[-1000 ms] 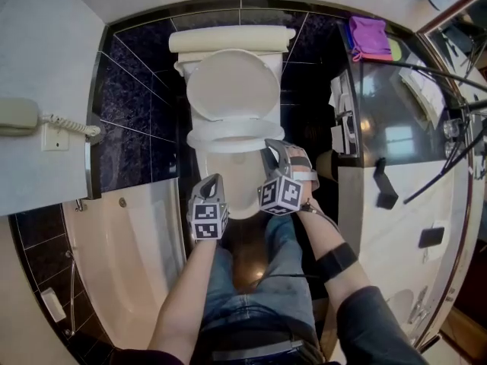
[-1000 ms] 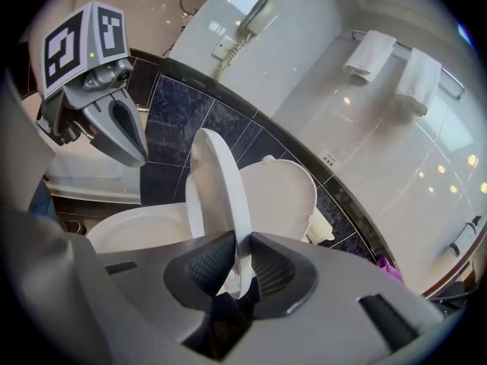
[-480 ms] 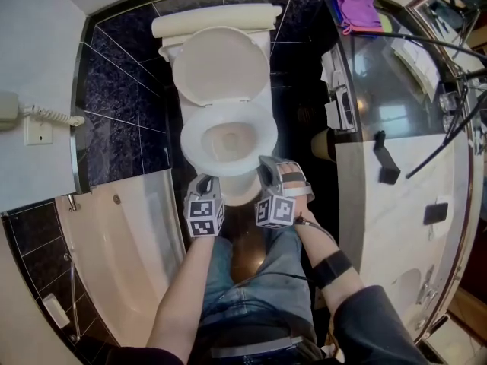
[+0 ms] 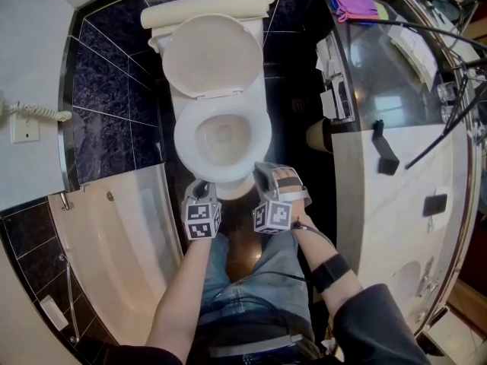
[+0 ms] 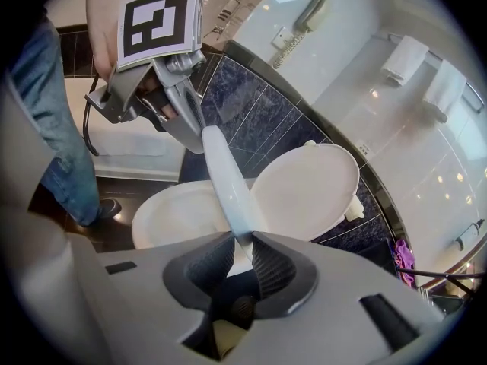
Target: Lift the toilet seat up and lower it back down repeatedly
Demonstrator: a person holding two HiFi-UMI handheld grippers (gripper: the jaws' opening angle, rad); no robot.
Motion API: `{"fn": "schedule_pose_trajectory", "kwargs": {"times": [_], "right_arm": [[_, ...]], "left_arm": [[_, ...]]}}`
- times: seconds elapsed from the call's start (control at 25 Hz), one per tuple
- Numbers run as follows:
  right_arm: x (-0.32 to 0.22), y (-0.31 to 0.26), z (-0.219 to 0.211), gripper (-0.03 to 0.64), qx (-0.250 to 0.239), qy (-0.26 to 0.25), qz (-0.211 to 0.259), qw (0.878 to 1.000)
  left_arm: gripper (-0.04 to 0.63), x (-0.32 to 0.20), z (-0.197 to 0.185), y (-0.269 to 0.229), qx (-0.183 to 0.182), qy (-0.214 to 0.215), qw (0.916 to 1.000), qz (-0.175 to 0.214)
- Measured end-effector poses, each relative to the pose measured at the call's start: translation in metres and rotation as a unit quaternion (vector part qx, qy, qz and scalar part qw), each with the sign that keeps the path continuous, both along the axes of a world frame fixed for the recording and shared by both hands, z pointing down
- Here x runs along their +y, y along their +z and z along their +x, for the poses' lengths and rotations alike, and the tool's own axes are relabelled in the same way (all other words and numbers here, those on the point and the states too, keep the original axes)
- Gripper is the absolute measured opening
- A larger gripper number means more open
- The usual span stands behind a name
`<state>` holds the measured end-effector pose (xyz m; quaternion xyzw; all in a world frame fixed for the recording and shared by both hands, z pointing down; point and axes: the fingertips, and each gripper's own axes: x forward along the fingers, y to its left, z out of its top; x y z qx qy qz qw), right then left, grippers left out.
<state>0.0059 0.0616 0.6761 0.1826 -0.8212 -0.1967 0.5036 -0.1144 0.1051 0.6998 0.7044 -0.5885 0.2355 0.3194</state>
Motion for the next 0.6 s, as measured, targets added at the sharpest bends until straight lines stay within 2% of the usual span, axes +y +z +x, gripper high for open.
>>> {"fn": "schedule_pose_trajectory", "kwargs": {"times": [0.08, 0.16, 0.2, 0.44, 0.6], "right_arm": [[0.009, 0.005, 0.004, 0.076, 0.003, -0.004, -0.008, 1.000], [0.017, 0.008, 0.008, 0.017, 0.002, -0.002, -0.011, 1.000], [0.019, 0.009, 0.012, 0.017, -0.002, 0.005, -0.011, 1.000], [0.004, 0.019, 0.046, 0.018, -0.025, 0.102, -0.012, 0.994], [-0.017, 0.044, 0.057, 0.018, -0.046, 0.148, -0.015, 0.988]], "left_arm": [[-0.006, 0.005, 0.001, 0.006, -0.001, 0.000, 1.0000, -0.005], [-0.006, 0.010, 0.002, 0.013, 0.001, 0.000, 0.9999, -0.010], [-0.006, 0.013, 0.004, 0.018, 0.003, 0.000, 0.9999, -0.016], [-0.008, 0.046, 0.014, 0.057, 0.000, 0.008, 0.9986, -0.053], [-0.008, 0.063, 0.026, 0.086, 0.001, 0.017, 0.9977, -0.066]]}}
